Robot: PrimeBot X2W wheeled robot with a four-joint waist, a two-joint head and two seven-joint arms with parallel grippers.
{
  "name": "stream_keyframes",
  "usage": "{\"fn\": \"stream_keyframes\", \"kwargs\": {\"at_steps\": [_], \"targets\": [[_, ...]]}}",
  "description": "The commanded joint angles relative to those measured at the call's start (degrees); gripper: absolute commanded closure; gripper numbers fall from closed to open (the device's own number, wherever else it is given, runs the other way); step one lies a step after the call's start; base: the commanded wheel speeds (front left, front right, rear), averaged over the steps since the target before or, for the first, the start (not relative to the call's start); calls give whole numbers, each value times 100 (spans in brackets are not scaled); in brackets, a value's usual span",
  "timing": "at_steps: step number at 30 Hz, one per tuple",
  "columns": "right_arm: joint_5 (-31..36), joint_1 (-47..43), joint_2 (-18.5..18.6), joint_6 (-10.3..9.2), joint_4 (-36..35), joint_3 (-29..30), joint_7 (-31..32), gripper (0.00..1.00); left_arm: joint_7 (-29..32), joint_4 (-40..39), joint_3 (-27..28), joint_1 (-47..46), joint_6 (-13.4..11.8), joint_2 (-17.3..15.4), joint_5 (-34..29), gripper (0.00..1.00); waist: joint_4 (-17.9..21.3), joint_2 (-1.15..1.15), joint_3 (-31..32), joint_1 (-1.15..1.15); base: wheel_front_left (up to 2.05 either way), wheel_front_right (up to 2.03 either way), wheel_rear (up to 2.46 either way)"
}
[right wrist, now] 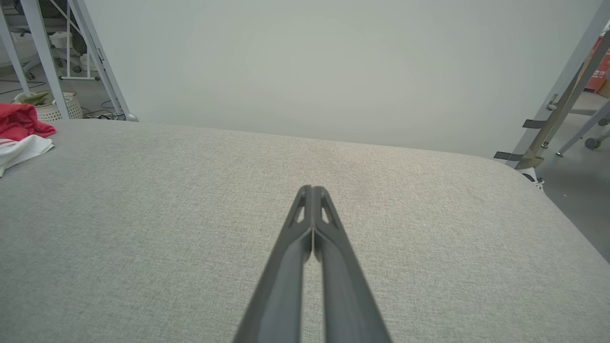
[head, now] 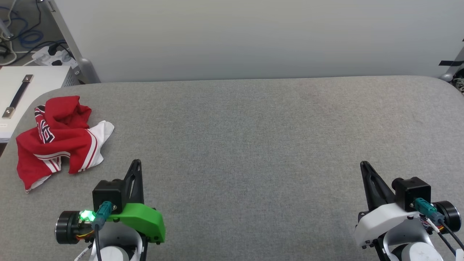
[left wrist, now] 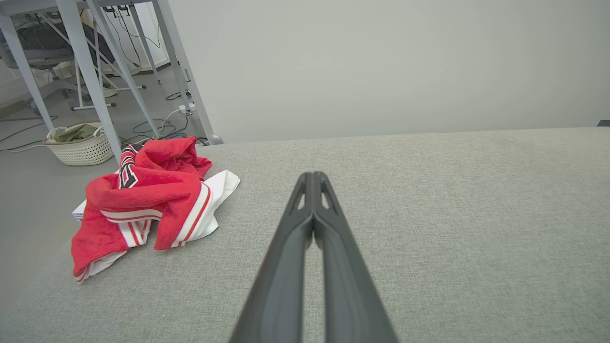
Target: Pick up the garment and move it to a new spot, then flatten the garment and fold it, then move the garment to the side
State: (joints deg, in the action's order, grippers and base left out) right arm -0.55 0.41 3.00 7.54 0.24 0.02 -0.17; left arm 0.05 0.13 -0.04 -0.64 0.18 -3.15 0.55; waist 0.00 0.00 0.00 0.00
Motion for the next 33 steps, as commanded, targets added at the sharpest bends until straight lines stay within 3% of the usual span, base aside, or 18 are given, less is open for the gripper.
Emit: {"fn": "stream_keyframes", "kwargs": {"at_steps": [1,15,16,33], "targets": [[55,-41,-13,-5,-24,-2,17,100,-5,-13,4,64,-18,27,-55,100,0,0,0,0,0,0,0],[55,-41,-13,-5,-24,-2,17,100,-5,-13,4,64,-18,27,-55,100,0,0,0,0,0,0,0],[-2,1,1,0,2,-2,0,0,0,1,1,-1,1,-1,2,0,0,0,0,0,0,0,0],[-57,-10,0,-1,150,18,-180,0,-182,145,-36,32,26,2,204,0,3,0,0,0,0,0,0]]}}
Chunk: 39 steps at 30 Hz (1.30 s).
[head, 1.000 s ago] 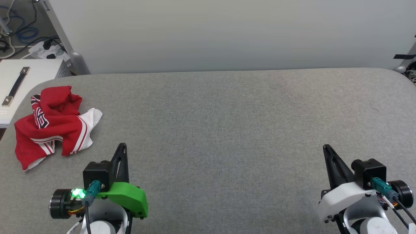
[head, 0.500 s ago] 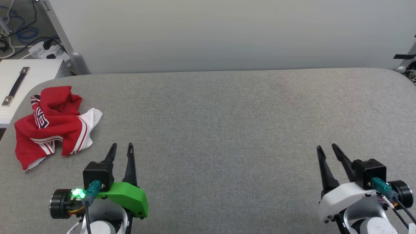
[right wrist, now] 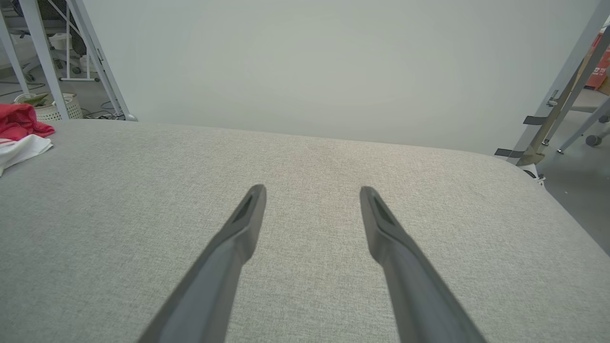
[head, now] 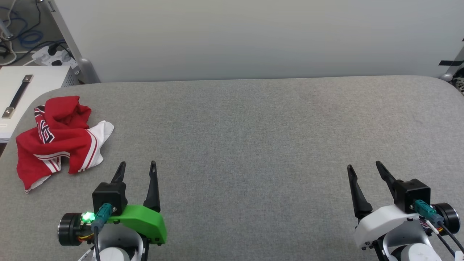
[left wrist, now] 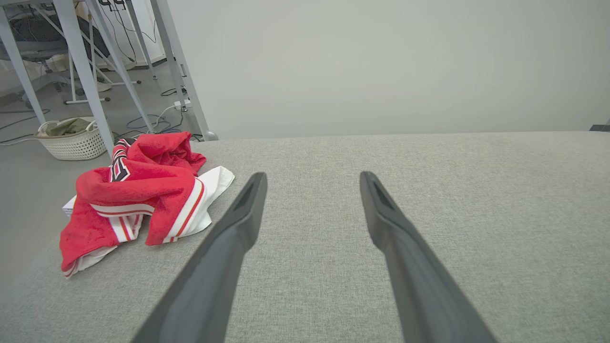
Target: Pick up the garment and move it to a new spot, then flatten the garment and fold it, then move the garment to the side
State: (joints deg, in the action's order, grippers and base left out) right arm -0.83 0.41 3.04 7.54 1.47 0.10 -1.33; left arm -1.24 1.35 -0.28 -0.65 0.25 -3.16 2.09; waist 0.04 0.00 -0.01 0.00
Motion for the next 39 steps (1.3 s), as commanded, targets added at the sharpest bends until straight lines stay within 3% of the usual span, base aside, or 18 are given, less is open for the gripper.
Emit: {"fn": "stream_keyframes", "kwargs": {"at_steps": [1,39], "targets": [[-29,-12,-3,-1,34,11,-74,0,-64,31,-14,35,22,4,60,0,0,0,0,0,0,0,0],[87,-24,-8,-2,200,96,-519,0,-516,291,-124,110,136,12,471,0,-25,0,2,0,0,0,0]]}}
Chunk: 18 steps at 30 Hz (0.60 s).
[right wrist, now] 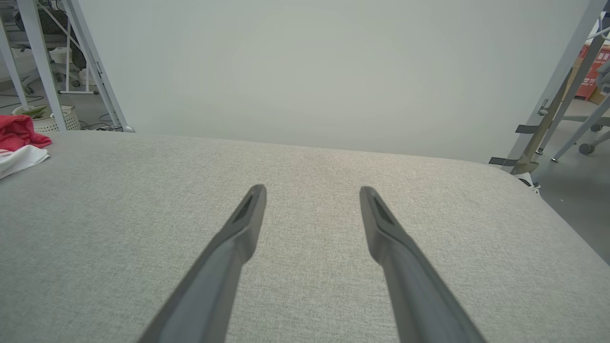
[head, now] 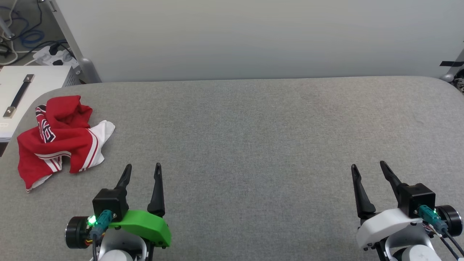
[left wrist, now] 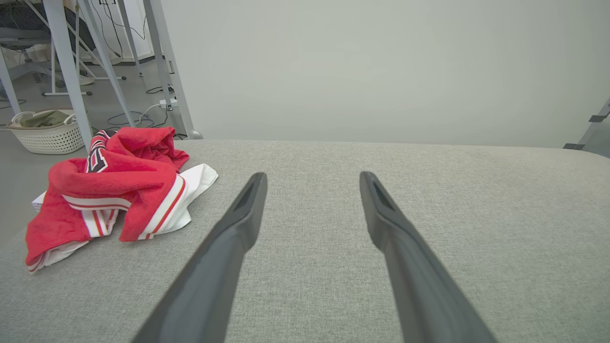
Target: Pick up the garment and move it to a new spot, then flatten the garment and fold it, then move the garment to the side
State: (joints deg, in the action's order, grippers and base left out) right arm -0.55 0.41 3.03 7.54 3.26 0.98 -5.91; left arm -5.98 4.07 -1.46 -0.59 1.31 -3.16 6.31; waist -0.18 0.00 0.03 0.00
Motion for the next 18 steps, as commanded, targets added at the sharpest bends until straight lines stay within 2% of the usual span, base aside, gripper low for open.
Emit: {"fn": "stream_keyframes", "kwargs": {"at_steps": [1,18], "targets": [[65,-29,-7,-2,27,12,-73,0,-52,23,-13,106,32,12,58,0,-7,0,-3,0,0,0,0],[-18,-46,-9,-3,85,60,-272,0,-255,-35,-118,156,172,16,190,0,-50,0,-60,0,0,0,0]]}}
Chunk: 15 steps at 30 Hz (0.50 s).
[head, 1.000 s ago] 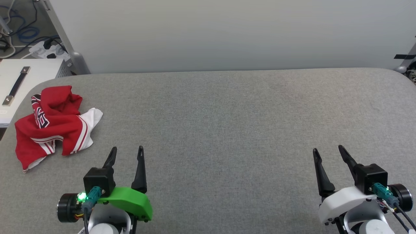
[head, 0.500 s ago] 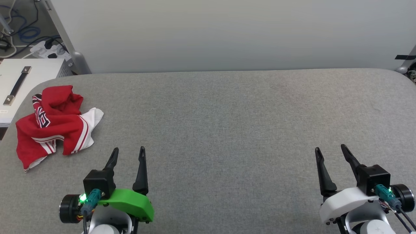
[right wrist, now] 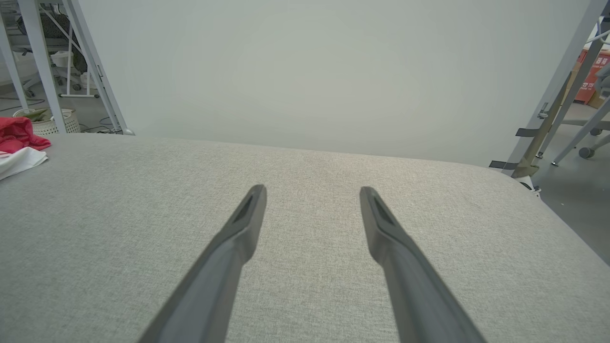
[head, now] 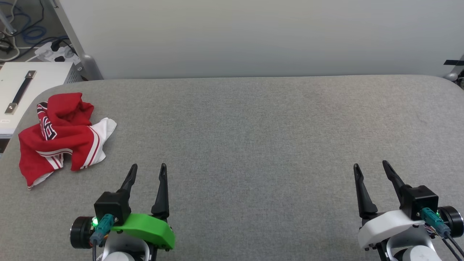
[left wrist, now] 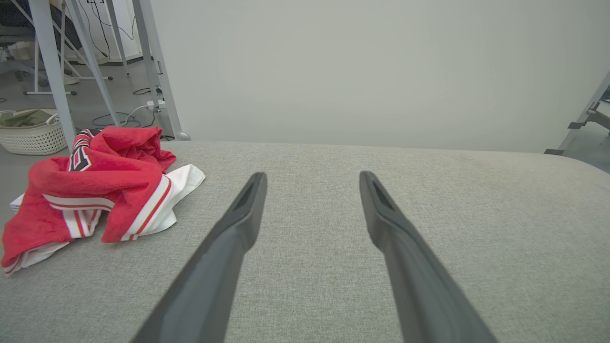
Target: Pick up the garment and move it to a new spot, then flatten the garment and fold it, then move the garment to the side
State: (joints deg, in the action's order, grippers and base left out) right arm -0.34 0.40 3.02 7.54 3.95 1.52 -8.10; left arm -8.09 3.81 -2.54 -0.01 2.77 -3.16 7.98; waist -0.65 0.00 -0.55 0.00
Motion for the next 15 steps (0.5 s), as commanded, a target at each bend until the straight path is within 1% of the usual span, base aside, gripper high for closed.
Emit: {"fn": "stream_keyframes", "kwargs": {"at_steps": [1,8,15], "targets": [[-53,-45,-8,-3,20,6,-65,0,-57,-12,-15,101,34,16,30,0,-8,0,-6,0,0,0,0],[-133,-53,-8,-3,24,-92,-145,0,-138,64,-46,100,41,18,93,0,-127,0,-16,0,0,0,0],[-167,-115,-9,-4,79,-241,-239,0,-233,196,-51,86,33,20,150,0,-604,0,-29,0,0,0,0]]}}
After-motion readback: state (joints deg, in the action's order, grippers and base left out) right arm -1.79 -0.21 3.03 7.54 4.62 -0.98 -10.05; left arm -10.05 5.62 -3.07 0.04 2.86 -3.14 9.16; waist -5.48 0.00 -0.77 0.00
